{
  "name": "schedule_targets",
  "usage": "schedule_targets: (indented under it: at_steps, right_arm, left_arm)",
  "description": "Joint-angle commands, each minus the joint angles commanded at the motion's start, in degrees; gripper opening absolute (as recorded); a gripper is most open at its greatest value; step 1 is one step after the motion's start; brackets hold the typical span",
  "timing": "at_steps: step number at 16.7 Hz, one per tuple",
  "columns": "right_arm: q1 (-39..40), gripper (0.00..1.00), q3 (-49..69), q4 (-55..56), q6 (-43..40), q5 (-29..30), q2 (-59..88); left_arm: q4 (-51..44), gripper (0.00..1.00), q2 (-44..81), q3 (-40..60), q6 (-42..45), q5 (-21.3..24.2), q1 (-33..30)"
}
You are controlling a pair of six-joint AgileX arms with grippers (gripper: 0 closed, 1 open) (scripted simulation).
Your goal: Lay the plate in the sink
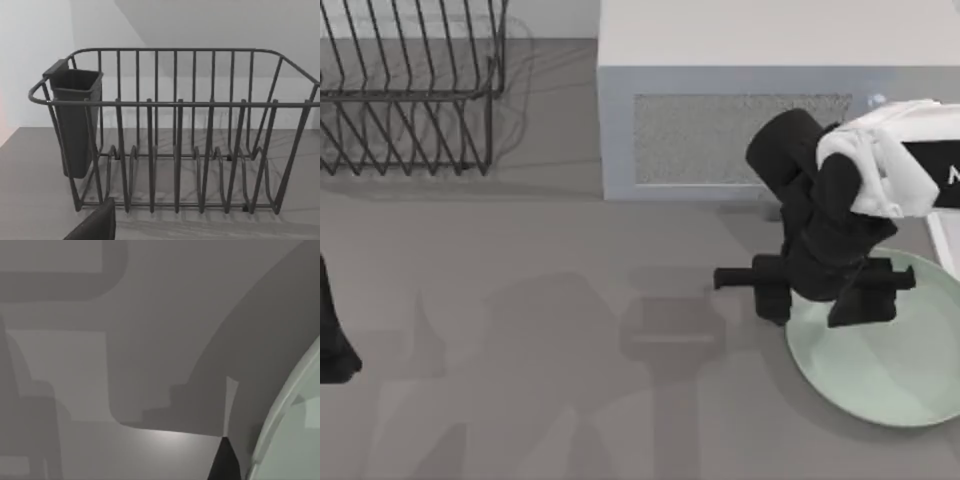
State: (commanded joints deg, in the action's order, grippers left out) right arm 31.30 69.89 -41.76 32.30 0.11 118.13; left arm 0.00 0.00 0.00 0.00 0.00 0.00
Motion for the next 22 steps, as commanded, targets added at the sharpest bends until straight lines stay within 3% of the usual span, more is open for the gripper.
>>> schedule_targets:
  at_steps: [10,17,22]
  right_arm:
    - [-0.5,0.0,3.1,-4.1,1.9,0.8,-5.1]
    - [2.1,0.0,28.2,-32.5,7.3,-0.2,-5.5]
    - [-1.0,0.0,51.6,-53.0,4.0,0.7,-4.4]
  left_arm:
    - [0.0,1.0,0.0,0.0,0.0,0.0,0.0]
    - [0.0,1.0,0.0,0.0,0.0,0.0,0.0]
    - [0.0,1.0,0.0,0.0,0.0,0.0,0.0]
